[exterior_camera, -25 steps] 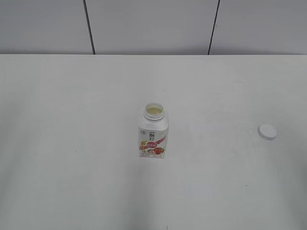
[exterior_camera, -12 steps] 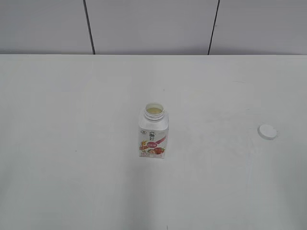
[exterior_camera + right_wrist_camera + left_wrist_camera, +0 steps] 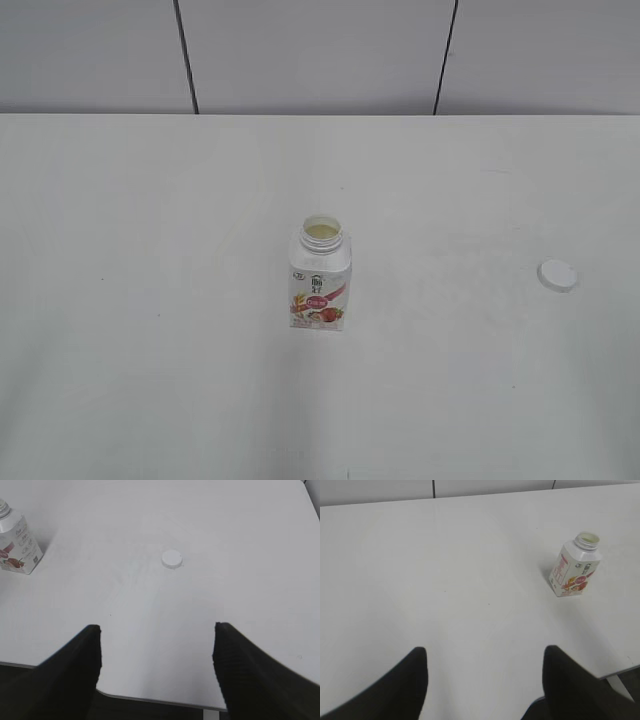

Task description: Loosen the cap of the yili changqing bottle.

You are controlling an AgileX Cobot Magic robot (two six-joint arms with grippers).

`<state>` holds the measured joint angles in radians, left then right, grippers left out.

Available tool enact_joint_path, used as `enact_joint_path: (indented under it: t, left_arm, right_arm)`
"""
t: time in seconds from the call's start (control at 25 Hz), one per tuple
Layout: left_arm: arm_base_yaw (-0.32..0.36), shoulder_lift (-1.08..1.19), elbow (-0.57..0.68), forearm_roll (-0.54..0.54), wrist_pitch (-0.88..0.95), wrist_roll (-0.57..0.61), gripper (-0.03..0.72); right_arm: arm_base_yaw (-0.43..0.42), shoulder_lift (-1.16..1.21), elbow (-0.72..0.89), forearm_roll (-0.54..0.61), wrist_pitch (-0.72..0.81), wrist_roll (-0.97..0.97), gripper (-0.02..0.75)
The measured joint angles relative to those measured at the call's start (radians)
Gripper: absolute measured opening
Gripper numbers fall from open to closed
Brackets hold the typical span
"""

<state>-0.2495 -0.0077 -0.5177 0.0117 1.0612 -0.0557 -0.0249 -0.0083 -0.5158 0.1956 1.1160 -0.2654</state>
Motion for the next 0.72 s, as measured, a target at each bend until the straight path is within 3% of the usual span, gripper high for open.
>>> enact_joint_path:
  t: [0.28, 0.56, 0.72]
  left_arm:
    - [0.008, 0.0, 0.0, -0.001, 0.0, 0.0, 0.449]
    - [0.19, 0.0, 0.0, -0.012, 0.0, 0.0, 0.439]
    - [0.233, 0.0, 0.0, -0.017, 0.0, 0.0, 0.438]
  right_arm:
    - [0.0, 0.0, 0.0, -0.001, -0.004, 0.002, 0.554]
    - [0.0, 0.0, 0.0, -0.023, -0.004, 0.002, 0.554]
    - [0.0, 0.0, 0.0, -0.023, -0.004, 0.003, 0.554]
